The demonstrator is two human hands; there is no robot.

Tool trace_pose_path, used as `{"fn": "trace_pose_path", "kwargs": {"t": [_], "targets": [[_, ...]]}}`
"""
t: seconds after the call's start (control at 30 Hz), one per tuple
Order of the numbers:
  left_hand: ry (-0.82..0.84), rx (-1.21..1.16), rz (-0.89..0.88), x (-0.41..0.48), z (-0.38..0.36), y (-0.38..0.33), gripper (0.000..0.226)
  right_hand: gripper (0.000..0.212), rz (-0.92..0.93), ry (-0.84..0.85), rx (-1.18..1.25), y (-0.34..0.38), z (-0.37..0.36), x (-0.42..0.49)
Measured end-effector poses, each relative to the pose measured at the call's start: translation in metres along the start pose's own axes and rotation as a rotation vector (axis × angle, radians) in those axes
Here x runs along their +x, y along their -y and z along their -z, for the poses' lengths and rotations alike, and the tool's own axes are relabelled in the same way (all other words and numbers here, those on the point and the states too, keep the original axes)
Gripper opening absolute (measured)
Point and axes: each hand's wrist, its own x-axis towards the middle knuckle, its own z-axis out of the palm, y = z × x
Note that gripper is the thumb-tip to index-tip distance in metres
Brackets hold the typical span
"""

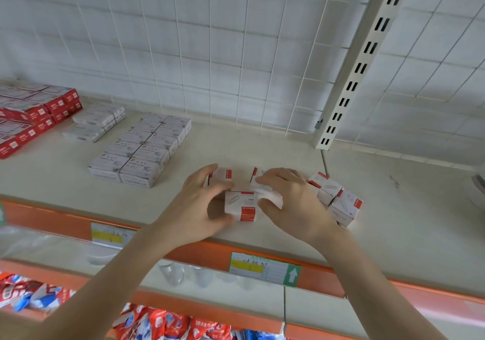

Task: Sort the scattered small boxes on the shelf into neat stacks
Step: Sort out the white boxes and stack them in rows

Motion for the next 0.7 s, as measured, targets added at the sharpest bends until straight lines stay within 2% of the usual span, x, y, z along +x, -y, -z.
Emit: {"fn": "trace_pose_path", "kwargs": {"t": [0.1, 0.2, 0.33, 0.47, 0.53, 0.6, 0.7], "targets": [[0.020, 0.037, -0.017, 0.003, -0.003, -0.004, 0.074, 0.038, 0.047, 0.010, 0.062, 0.009, -0.007, -0.001], [0.015, 0.035, -0.022, 0.006, -0.006, -0.005, 0.058, 0.045, 0.055, 0.047, 0.061, 0.012, -0.011, -0.004], [-0.068, -0.005, -0.167, 0.003, -0.003, -0.002, 0.058, 0.049, 0.086, 0.053, 0.009, 0.017, -0.009, -0.006], [-0.127, -0.161, -0.222, 0.006, 0.008, -0.005, 0.052, 0.046, 0.025, 0.006, 0.146, 0.022, 0.000, -0.004], [-0.228, -0.254, -0.162, 0.006, 0.011, -0.012, 0.054, 0.043, -0.052, -0.075, 0.245, 0.023, 0.001, -0.002], [-0.335, -0.393, -0.024, 0.004, 0.010, -0.023, 0.053, 0.042, -0.153, -0.167, 0.311, 0.025, -0.001, 0.000], [-0.267, -0.683, 0.201, 0.002, 0.009, -0.044, 0.046, 0.042, -0.244, -0.305, 0.324, 0.029, -0.007, 0.007]]}}
